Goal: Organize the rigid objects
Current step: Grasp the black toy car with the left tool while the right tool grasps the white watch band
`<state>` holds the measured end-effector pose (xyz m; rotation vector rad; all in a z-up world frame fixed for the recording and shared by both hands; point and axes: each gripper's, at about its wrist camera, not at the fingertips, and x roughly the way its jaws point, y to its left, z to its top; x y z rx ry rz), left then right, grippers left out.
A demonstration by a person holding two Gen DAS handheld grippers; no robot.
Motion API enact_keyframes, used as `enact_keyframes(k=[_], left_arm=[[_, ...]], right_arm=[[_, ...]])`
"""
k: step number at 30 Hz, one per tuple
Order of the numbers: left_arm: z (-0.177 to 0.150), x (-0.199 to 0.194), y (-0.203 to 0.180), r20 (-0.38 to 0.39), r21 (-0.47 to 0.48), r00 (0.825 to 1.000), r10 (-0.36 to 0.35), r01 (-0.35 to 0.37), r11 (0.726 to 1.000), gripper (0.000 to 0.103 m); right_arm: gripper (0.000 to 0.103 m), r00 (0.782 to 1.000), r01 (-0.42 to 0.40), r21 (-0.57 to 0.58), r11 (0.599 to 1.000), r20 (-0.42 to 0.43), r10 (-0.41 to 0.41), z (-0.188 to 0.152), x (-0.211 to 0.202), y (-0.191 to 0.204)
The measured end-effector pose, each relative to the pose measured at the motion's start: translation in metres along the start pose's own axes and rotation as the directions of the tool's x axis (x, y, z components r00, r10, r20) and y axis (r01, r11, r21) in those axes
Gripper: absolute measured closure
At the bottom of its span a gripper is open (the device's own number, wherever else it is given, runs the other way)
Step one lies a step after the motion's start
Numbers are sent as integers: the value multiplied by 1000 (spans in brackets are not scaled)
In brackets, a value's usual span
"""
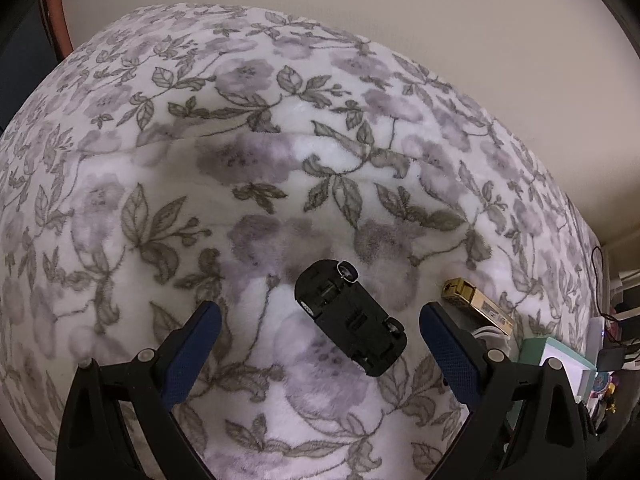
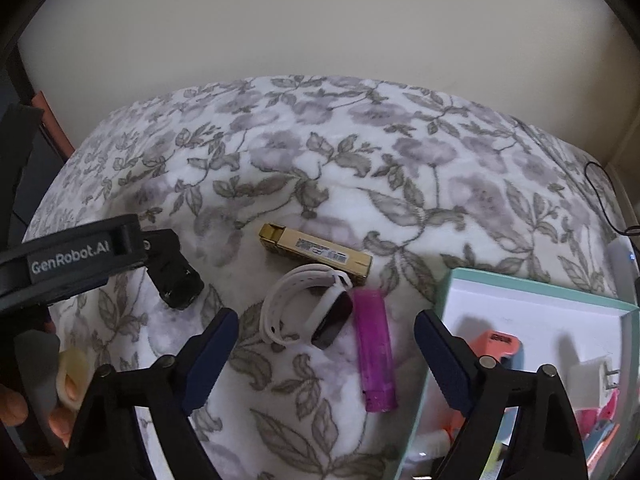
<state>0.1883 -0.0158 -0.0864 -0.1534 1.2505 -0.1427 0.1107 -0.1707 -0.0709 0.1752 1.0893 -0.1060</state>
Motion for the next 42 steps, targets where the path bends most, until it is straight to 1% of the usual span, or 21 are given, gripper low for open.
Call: enact_keyframes(k=[4, 11, 15, 16, 17, 18, 20, 23, 25, 26, 29, 33, 42], left_arm=[[3, 7, -1, -3, 1, 1000, 3, -3, 1000, 4], [2, 18, -8, -9, 18, 1000, 24, -23, 1000, 5], [2, 21, -9, -6, 18, 1000, 24, -24, 1000, 7], [3, 21, -10, -5, 16, 1000, 23, -23, 1000, 16], [2, 22, -10, -6, 15, 1000, 22, -22, 1000, 24], [2, 23, -10, -11, 15, 1000, 21, -20, 1000, 35], [1, 26, -11, -24, 25, 1000, 14, -13, 1000, 38], [-1, 27, -13, -32, 36, 999, -4, 5, 999, 48], [-2, 26, -14, -32, 48, 999, 0, 2, 999, 64], [-2, 26, -14, -33, 49, 999, 0, 1, 999, 66], [-5, 25, -12, -33, 43, 999, -7, 8, 999, 66], [-11, 17, -9, -34, 46, 999, 1, 0, 999, 66], [-28, -15, -9, -2, 59, 1000, -4, 4, 998, 66]], right_arm=[[18, 1000, 8, -16, 1000, -11, -8, 0, 10, 5], [18, 999, 42, -62, 997, -13, -43, -2, 24, 17], [29, 996, 84, -102, 991, 0, -85, -3, 27, 23], [35, 996, 90, -107, 990, 4, -90, -4, 27, 24], [38, 996, 92, -109, 990, 7, -91, -3, 26, 24], [42, 996, 89, -110, 990, 9, -88, -3, 26, 24], [43, 996, 91, -116, 989, 8, -91, -3, 25, 25], [43, 996, 93, -121, 988, 8, -93, -4, 25, 25], [43, 996, 92, -119, 989, 7, -92, -4, 24, 25], [43, 996, 92, -115, 989, 6, -92, -4, 24, 24], [43, 996, 94, -103, 990, 3, -94, -7, 20, 22], [43, 996, 93, -91, 992, 4, -93, -8, 10, 19], [43, 995, 96, -86, 992, 26, -94, -15, -24, 16]])
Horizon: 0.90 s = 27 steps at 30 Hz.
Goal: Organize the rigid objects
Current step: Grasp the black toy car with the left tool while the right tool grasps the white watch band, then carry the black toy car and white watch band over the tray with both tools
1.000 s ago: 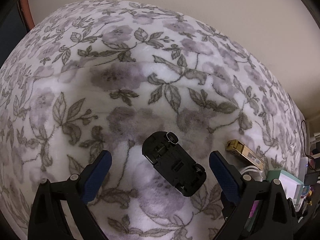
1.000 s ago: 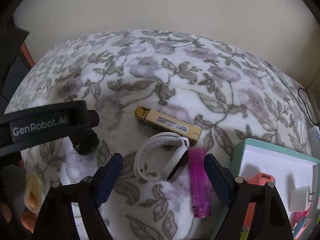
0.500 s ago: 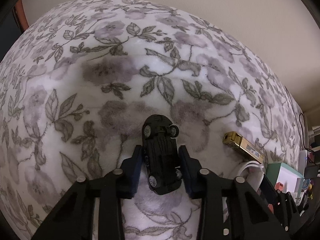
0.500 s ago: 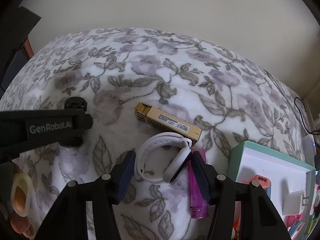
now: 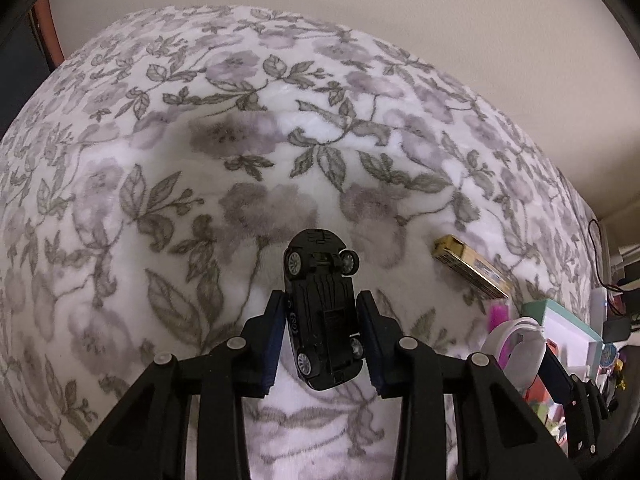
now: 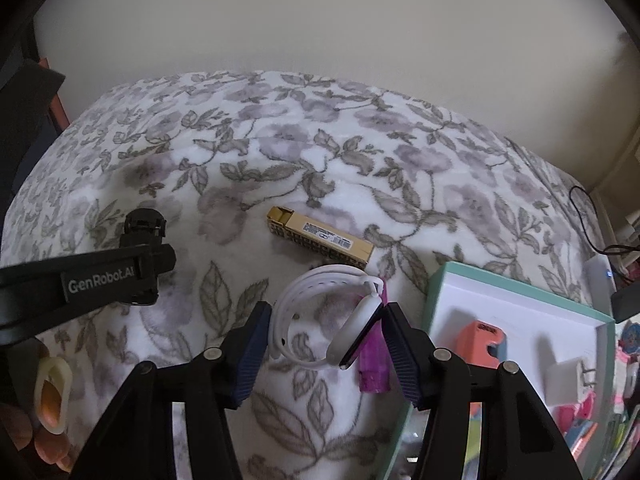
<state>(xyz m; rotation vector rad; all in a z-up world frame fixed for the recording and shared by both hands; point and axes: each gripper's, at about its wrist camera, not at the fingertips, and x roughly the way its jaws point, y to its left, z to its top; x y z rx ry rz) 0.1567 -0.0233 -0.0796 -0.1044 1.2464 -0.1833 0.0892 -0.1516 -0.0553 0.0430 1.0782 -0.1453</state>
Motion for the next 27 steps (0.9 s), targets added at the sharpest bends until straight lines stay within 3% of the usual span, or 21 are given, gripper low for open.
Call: enact_keyframes(k=[8, 27], left_arm=[[-15, -37, -16, 60, 31, 997, -41, 39, 999, 66], [-51, -83, -65, 136, 163, 987, -89, 66, 984, 66]], right_arm=[[43, 1000, -24, 57, 998, -9, 24, -18, -30, -18], [43, 997, -76, 199, 977, 9, 75, -54, -86, -64]])
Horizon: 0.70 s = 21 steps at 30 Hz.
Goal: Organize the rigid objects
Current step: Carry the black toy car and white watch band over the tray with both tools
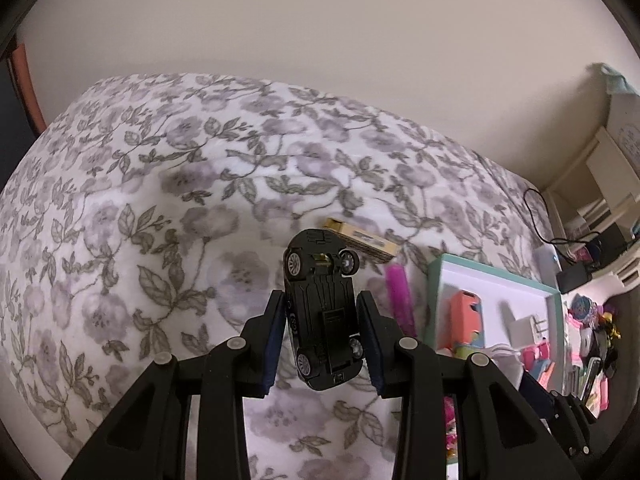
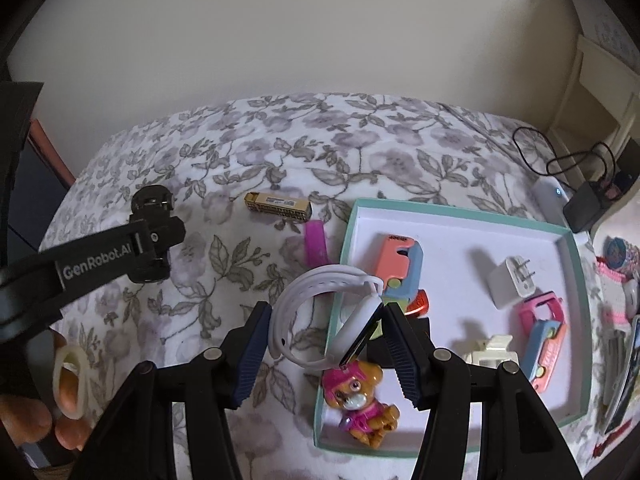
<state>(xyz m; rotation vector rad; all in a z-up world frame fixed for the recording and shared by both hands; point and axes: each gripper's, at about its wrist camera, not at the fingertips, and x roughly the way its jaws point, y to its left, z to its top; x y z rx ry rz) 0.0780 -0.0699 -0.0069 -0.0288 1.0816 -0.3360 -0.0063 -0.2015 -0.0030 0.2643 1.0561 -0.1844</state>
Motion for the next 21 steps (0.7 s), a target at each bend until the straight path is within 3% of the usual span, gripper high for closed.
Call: enact_keyframes(k=[6, 12, 21], left_arm=[[-5, -3, -28, 8, 63, 1000, -22, 22, 998, 66], [-14, -6, -57, 7, 133, 998, -62, 60, 989, 66], [-36, 11, -98, -69, 218, 993, -100, 113, 969, 66]], right_arm=[[43, 1000, -9, 46, 999, -15, 10, 2, 1, -16], [43, 997, 74, 99, 992, -6, -74, 8, -6, -48], [43, 991, 125, 218, 968, -83, -110, 0, 9, -101]])
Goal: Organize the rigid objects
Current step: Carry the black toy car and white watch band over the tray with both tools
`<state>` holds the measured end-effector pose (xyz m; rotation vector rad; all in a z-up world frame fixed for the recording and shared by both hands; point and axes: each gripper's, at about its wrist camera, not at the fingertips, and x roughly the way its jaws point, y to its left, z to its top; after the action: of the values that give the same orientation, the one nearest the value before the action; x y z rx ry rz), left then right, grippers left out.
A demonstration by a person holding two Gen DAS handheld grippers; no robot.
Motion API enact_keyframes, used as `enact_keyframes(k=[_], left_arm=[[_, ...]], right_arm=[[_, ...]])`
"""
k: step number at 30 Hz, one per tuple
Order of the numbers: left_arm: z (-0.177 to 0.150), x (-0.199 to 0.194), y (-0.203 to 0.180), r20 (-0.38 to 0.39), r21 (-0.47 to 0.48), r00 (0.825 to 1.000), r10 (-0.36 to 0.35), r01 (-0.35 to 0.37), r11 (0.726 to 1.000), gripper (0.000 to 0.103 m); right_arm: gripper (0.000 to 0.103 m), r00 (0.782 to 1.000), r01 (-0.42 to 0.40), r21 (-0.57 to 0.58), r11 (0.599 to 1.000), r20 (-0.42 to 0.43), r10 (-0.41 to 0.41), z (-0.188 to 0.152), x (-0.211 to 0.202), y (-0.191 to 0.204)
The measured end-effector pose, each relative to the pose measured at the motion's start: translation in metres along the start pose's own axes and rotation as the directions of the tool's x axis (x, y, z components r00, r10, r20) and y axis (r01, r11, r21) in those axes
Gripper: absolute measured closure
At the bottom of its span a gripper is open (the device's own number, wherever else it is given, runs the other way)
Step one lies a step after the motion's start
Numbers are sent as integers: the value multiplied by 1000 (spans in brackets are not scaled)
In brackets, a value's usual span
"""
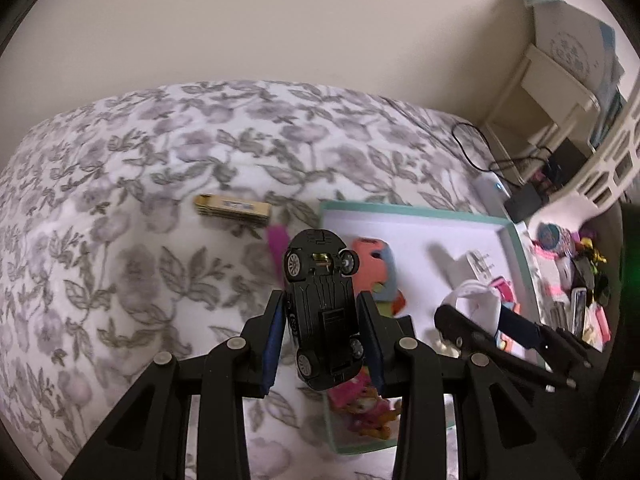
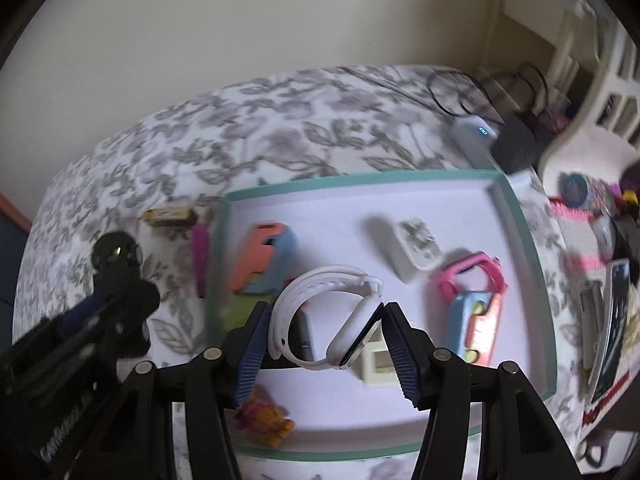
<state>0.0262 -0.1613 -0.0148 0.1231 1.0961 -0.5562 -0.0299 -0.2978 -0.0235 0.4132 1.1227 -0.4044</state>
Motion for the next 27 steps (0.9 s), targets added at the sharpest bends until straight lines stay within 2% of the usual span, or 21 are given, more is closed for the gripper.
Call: enact_keyframes(k=[5, 15, 27], left_arm=[[-4, 5, -14, -13, 17, 1000, -25, 25, 1000, 66], [-9, 10, -46, -27, 69, 998, -57, 59, 996, 66], [-25, 28, -79, -75, 154, 995, -64, 75, 985, 65]], right_arm=[[43, 999, 51, 51, 997, -10, -50, 2, 5, -26], [43, 996, 78, 133, 988, -41, -73, 2, 12, -68], [43, 996, 84, 143, 986, -44, -79, 1, 13, -77]])
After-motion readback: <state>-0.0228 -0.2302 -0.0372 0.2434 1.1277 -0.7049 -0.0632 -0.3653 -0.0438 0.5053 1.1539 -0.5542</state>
